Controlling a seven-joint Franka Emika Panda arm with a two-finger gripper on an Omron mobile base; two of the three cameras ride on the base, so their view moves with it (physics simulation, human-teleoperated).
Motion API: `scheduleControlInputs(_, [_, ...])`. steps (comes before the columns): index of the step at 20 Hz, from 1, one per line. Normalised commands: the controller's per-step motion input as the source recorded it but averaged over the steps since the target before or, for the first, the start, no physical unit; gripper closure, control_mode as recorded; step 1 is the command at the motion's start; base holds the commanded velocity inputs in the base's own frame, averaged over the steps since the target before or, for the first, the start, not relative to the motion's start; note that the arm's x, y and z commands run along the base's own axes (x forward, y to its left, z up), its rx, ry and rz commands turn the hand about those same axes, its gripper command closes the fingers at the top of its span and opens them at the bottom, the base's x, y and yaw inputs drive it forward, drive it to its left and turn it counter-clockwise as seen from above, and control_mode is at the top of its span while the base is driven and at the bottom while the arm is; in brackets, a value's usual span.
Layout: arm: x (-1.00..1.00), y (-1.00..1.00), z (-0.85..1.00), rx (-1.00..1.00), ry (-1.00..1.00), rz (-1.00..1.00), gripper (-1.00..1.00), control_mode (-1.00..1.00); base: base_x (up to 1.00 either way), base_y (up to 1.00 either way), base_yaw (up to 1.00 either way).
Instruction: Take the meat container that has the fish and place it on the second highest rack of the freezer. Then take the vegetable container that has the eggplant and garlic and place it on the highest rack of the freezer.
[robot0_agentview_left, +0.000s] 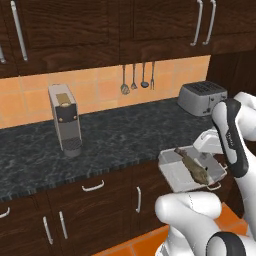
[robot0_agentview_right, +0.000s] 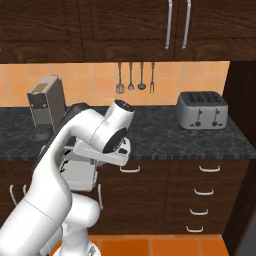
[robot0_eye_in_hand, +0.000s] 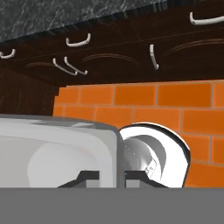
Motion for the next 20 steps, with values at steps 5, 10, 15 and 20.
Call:
scheduleControlInputs(5, [0.0,0.0,0.0,0.0,0.0,0.0,1.0,1.0,-0.09,-0.16,-0.3])
scheduleControlInputs(10, [0.0,0.0,0.0,0.0,0.0,0.0,1.0,1.0,-0.46,-0.33,-0.51])
scheduleControlInputs(15, [0.0,0.0,0.0,0.0,0.0,0.0,1.0,1.0,-0.41,-0.36,-0.53])
scheduleControlInputs(20, [0.0,0.0,0.0,0.0,0.0,0.0,1.0,1.0,-0.4,-0.46,-0.5])
